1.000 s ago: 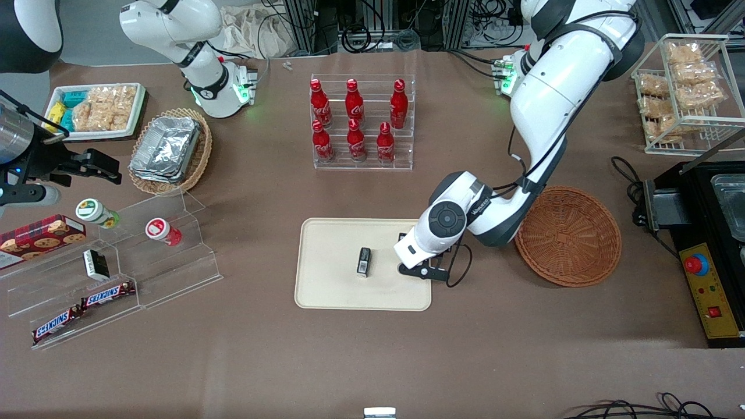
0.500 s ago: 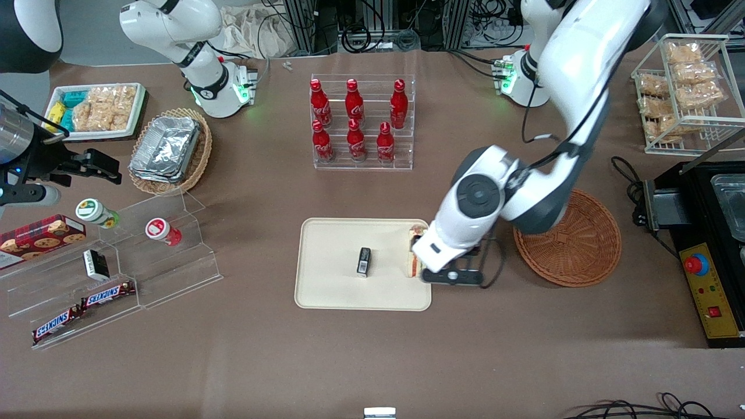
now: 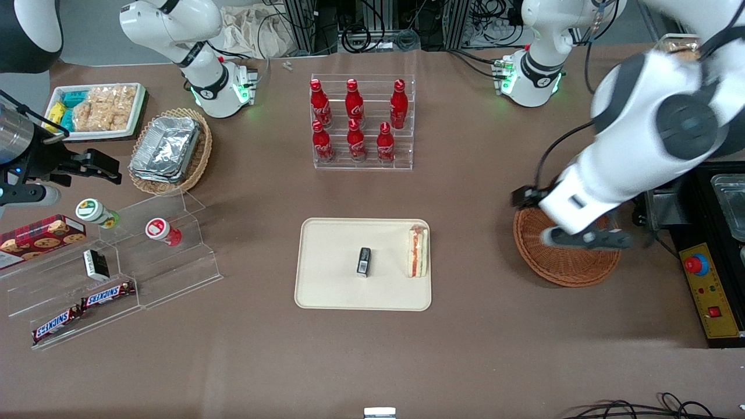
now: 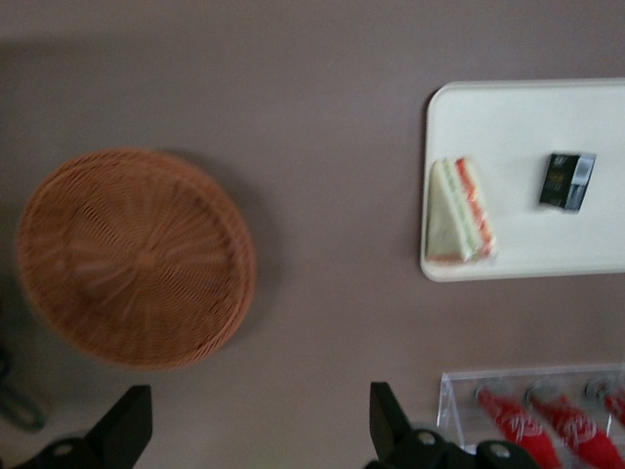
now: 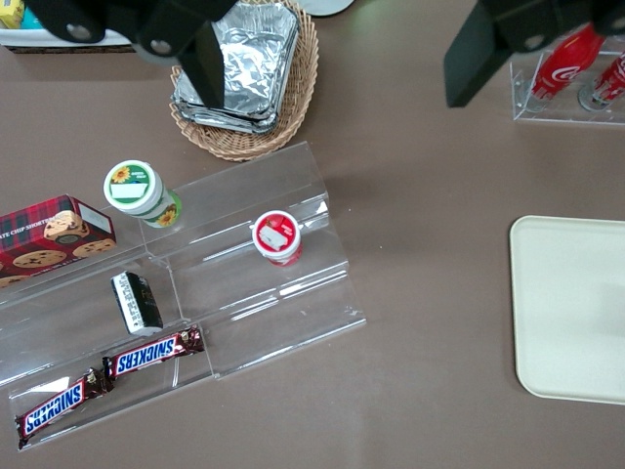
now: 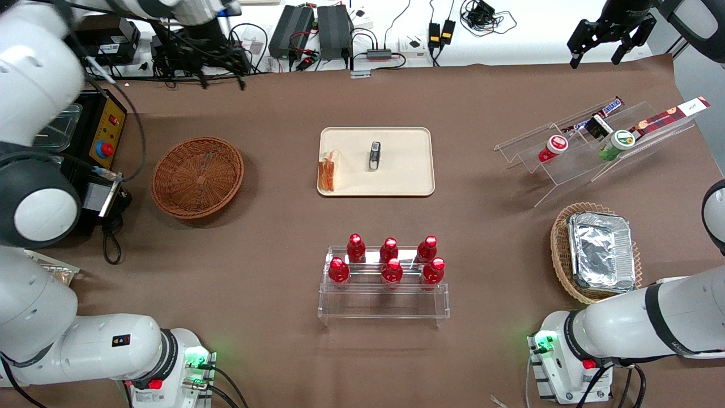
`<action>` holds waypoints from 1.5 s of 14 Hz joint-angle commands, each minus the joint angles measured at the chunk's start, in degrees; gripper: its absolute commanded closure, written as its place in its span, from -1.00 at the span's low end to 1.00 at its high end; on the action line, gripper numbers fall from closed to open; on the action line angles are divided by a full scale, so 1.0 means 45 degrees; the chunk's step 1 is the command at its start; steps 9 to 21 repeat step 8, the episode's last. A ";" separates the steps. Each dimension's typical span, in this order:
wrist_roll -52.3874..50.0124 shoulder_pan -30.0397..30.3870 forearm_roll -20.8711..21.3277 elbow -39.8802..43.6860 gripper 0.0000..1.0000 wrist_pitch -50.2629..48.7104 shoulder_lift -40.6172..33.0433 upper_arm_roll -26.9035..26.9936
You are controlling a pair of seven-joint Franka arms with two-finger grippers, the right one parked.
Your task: Place sandwich from basket to tray
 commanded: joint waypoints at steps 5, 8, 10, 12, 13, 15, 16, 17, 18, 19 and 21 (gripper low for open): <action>0.1769 -0.0613 -0.0703 -0.0748 -1.00 -0.1639 -0.2726 0.2654; 0.1788 -0.1122 -0.1407 -0.0631 -1.00 -0.1853 -0.2784 0.3671; 0.1788 -0.1122 -0.1407 -0.0631 -1.00 -0.1853 -0.2784 0.3671; 0.1788 -0.1122 -0.1407 -0.0631 -1.00 -0.1853 -0.2784 0.3671; 0.1788 -0.1122 -0.1407 -0.0631 -1.00 -0.1853 -0.2784 0.3671; 0.1788 -0.1122 -0.1407 -0.0631 -1.00 -0.1853 -0.2784 0.3671; 0.1788 -0.1122 -0.1407 -0.0631 -1.00 -0.1853 -0.2784 0.3671; 0.1788 -0.1122 -0.1407 -0.0631 -1.00 -0.1853 -0.2784 0.3671; 0.1788 -0.1122 -0.1407 -0.0631 -1.00 -0.1853 -0.2784 0.3671; 0.1788 -0.1122 -0.1407 -0.0631 -1.00 -0.1853 -0.2784 0.3671; 0.1788 -0.1122 -0.1407 -0.0631 -1.00 -0.1853 -0.2784 0.3671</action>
